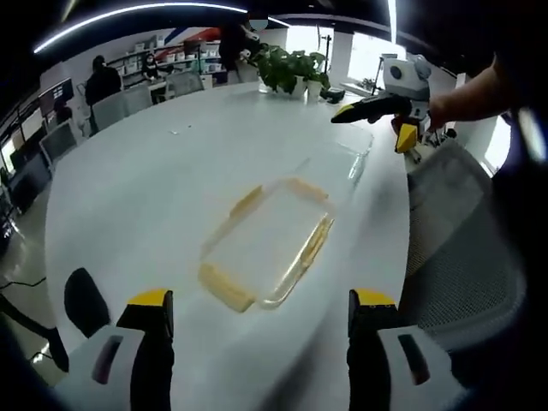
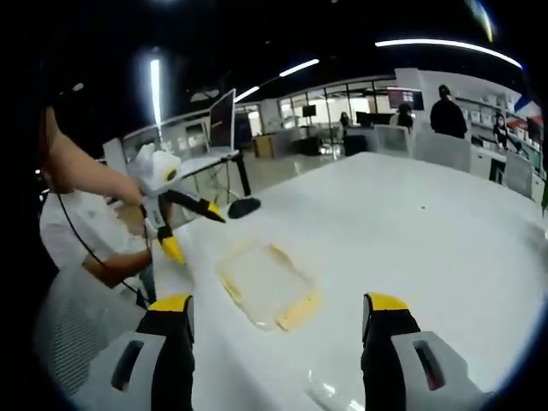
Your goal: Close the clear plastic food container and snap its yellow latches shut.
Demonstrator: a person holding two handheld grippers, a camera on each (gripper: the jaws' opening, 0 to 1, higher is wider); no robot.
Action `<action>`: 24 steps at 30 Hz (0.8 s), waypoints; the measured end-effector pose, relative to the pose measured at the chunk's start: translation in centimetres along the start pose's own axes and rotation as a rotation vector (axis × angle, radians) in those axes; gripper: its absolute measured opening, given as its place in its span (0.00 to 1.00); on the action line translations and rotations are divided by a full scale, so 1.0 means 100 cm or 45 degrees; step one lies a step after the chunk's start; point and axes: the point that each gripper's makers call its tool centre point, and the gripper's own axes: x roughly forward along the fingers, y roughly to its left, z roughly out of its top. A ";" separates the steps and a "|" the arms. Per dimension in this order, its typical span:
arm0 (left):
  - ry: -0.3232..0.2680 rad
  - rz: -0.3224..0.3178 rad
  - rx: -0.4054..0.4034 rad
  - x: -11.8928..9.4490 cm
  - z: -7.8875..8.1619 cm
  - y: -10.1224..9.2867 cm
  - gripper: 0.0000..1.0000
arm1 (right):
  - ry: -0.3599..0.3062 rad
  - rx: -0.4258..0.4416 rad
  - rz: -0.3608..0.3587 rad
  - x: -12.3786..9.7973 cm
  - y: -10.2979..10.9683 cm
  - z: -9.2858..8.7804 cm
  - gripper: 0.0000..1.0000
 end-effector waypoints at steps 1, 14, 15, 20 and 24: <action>0.000 -0.002 -0.001 0.001 0.000 0.001 0.84 | 0.004 -0.006 0.003 0.001 0.000 0.000 0.81; 0.025 -0.024 0.053 0.006 0.001 0.008 0.84 | 0.046 -0.052 0.034 0.011 0.000 -0.002 0.80; 0.028 -0.025 0.057 0.006 0.001 0.009 0.84 | 0.045 -0.049 0.036 0.011 0.000 -0.002 0.80; 0.046 -0.037 0.084 0.008 0.000 0.008 0.84 | 0.047 -0.057 0.039 0.012 0.000 -0.001 0.80; 0.059 -0.049 0.104 0.009 0.000 0.008 0.84 | 0.057 -0.069 0.044 0.013 -0.001 -0.001 0.80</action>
